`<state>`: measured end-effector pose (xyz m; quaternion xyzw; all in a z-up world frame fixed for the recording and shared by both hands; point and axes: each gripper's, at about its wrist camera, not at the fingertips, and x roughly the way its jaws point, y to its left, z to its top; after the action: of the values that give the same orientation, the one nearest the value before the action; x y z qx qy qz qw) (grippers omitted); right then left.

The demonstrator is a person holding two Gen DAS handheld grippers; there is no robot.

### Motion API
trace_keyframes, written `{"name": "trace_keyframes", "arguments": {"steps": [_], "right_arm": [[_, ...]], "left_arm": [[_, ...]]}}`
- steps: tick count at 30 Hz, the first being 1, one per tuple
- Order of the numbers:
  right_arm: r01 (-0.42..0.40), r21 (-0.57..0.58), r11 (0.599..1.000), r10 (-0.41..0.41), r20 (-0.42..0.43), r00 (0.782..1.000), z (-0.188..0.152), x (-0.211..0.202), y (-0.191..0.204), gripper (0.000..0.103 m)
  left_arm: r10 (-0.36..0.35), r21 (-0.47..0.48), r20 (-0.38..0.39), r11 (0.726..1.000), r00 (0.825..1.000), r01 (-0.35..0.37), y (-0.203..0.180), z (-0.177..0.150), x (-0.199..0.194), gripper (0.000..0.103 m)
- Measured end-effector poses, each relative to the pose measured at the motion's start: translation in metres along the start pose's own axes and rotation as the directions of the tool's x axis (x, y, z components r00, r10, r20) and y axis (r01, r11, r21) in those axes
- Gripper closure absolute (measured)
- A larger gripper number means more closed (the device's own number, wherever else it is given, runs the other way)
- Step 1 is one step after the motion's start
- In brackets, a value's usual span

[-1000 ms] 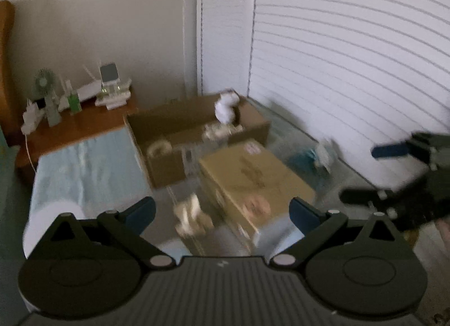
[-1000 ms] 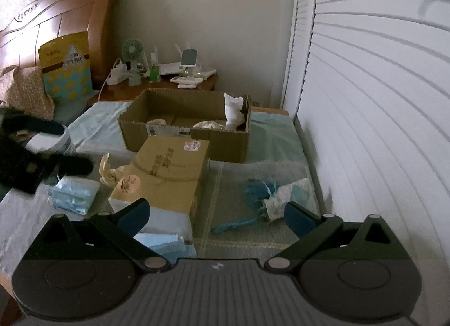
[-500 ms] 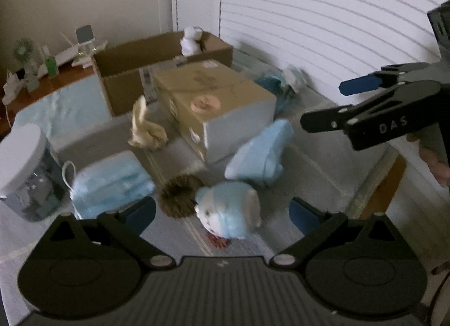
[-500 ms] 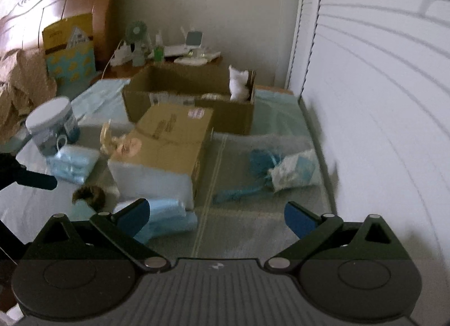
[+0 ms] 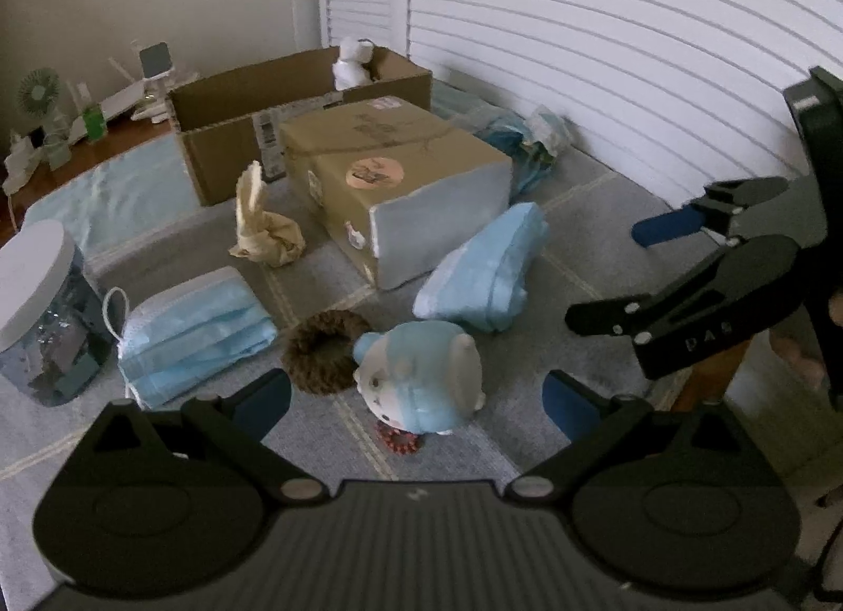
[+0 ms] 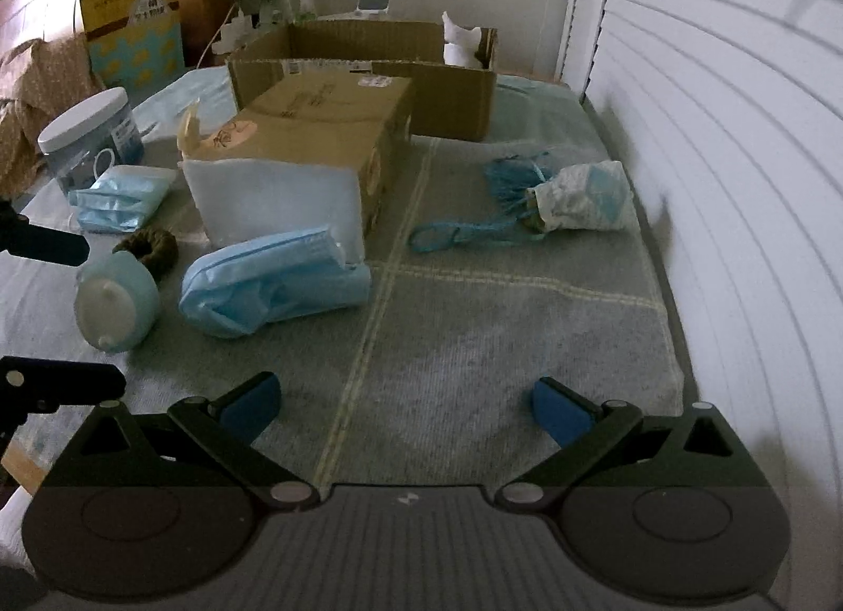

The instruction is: Organize soft objects

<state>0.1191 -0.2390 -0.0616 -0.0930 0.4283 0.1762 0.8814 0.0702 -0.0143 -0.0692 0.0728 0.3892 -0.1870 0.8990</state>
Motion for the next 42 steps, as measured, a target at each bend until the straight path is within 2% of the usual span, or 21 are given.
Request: {"name": "trace_keyframes", "arguments": {"steps": [8, 11, 12, 16, 20, 22, 28, 34, 42], "right_arm": [[-0.001, 0.0, 1.0, 0.001, 0.047, 0.999, -0.005, -0.002, -0.001, 0.0], [-0.002, 0.0, 1.0, 0.002, 0.063, 0.998, -0.007, -0.002, -0.002, 0.0], [-0.001, 0.001, 1.0, 0.001, 0.067, 0.998, -0.008, -0.002, -0.002, 0.0], [-0.001, 0.001, 1.0, 0.0, 0.079, 0.997, -0.01, -0.002, -0.002, 0.0], [0.003, 0.003, 1.0, -0.003, 0.082, 0.997, -0.01, -0.003, -0.001, 0.0], [0.005, 0.005, 1.0, -0.005, 0.084, 0.996, -0.011, -0.003, -0.001, 0.0], [0.011, 0.009, 1.0, -0.011, 0.07, 0.998, -0.009, -0.003, 0.0, 0.0], [0.01, -0.015, 1.0, -0.01, 0.045, 0.999, -0.006, -0.005, 0.006, 0.0], [-0.071, -0.094, 0.993, 0.075, 0.032, 0.997, 0.002, -0.005, 0.032, 0.0]], "left_arm": [[0.011, 0.013, 0.014, 1.0, 1.0, -0.011, -0.001, 0.003, 0.001, 0.002], [0.018, 0.013, 0.029, 1.0, 0.999, -0.019, -0.002, 0.004, 0.001, 0.005], [0.027, 0.011, 0.035, 1.0, 0.999, -0.027, -0.002, 0.005, 0.001, 0.007], [0.018, 0.018, 0.039, 1.0, 0.999, -0.018, -0.003, 0.005, 0.0, 0.036], [0.012, 0.02, 0.035, 1.0, 0.999, -0.012, -0.005, 0.003, 0.002, 0.042], [0.009, 0.02, 0.029, 1.0, 1.0, -0.009, -0.005, 0.002, 0.003, 0.052], [-0.027, -0.009, 0.035, 1.0, 0.999, 0.027, -0.001, 0.0, -0.003, 0.054], [-0.022, -0.016, 0.046, 1.0, 0.999, 0.022, 0.008, -0.004, -0.016, 0.055], [0.017, -0.029, 0.055, 0.999, 0.998, -0.015, 0.025, -0.011, -0.033, 0.055]]}}
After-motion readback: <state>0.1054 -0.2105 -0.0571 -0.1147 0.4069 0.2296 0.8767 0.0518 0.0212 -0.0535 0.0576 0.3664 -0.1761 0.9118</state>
